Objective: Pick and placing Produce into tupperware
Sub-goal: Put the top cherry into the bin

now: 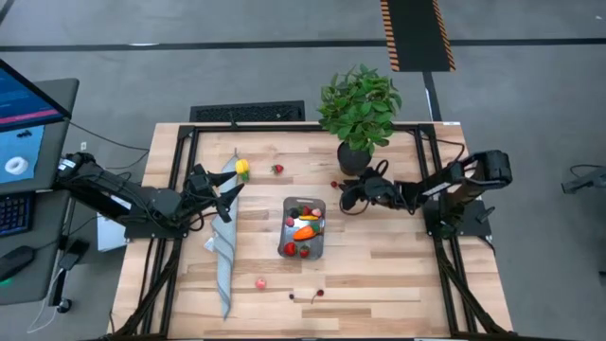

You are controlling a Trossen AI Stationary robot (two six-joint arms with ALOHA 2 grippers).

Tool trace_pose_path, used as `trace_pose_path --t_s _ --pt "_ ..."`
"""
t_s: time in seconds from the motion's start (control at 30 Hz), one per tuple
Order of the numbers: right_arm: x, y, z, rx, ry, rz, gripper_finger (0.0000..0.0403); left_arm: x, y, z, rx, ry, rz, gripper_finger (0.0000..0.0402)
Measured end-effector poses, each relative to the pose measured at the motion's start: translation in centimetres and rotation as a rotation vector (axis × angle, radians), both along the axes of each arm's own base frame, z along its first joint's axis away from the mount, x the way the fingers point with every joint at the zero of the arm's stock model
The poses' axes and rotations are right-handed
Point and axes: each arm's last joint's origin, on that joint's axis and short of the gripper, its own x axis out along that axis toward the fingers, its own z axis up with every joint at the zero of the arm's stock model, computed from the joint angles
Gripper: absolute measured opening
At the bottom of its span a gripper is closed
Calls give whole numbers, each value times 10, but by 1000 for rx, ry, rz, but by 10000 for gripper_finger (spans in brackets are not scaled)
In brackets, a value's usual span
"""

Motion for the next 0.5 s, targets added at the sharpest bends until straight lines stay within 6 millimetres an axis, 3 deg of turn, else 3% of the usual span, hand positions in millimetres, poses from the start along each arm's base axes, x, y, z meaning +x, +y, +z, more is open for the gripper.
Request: trace_pose_path --t_s 0.5 --pt "-2 -9 -1 84 -27 -23 152 0 0 1 -2 -6 0 212"
